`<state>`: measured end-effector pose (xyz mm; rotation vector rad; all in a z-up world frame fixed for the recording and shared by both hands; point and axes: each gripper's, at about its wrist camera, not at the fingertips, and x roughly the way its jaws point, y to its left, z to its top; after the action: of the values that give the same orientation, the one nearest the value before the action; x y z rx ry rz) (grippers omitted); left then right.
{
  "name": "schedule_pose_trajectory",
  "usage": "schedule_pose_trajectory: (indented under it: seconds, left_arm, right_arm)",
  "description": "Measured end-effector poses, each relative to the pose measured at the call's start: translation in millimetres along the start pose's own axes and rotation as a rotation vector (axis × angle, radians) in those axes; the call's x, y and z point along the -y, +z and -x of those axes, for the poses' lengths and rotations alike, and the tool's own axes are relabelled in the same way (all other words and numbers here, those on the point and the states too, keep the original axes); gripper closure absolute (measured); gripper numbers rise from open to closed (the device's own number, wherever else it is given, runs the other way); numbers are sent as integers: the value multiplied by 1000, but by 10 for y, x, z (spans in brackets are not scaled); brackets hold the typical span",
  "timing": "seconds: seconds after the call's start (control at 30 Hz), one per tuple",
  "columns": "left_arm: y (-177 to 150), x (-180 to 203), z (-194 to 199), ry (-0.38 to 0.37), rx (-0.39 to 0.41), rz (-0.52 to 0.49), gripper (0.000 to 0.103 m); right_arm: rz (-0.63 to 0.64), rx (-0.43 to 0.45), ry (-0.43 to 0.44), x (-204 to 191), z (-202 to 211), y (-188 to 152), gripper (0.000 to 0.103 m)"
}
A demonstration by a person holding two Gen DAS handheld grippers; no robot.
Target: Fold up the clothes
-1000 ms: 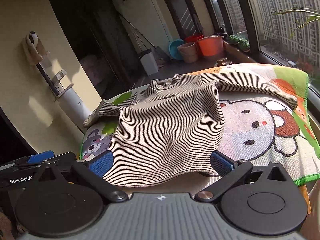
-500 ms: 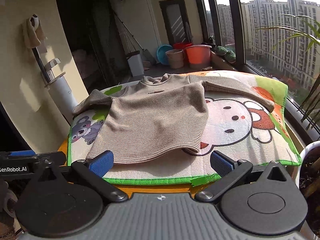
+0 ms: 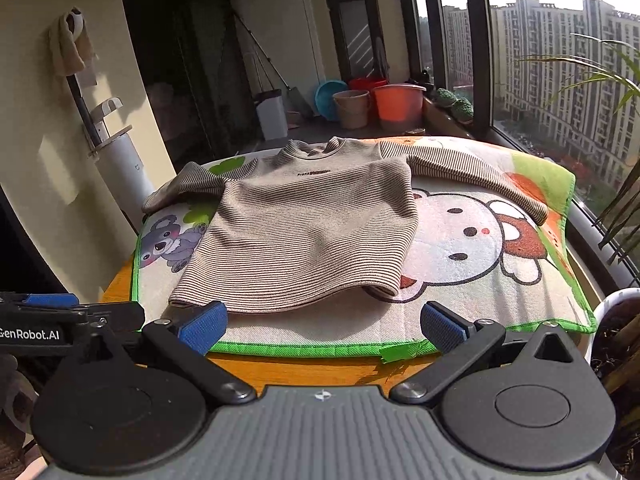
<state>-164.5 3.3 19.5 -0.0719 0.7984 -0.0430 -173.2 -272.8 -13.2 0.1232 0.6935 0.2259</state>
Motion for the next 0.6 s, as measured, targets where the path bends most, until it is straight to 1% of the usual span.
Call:
schedule_pose_trajectory:
  seconds: [0.27, 0.6]
  left_arm:
    - [-48, 0, -92, -24, -49, 20, 0]
    - [-78, -1, -102, -32, -65, 28, 0]
  right_arm:
    - [1, -21, 9, 21, -31, -10, 0]
    - [-1, -51, 21, 13, -88, -27, 0]
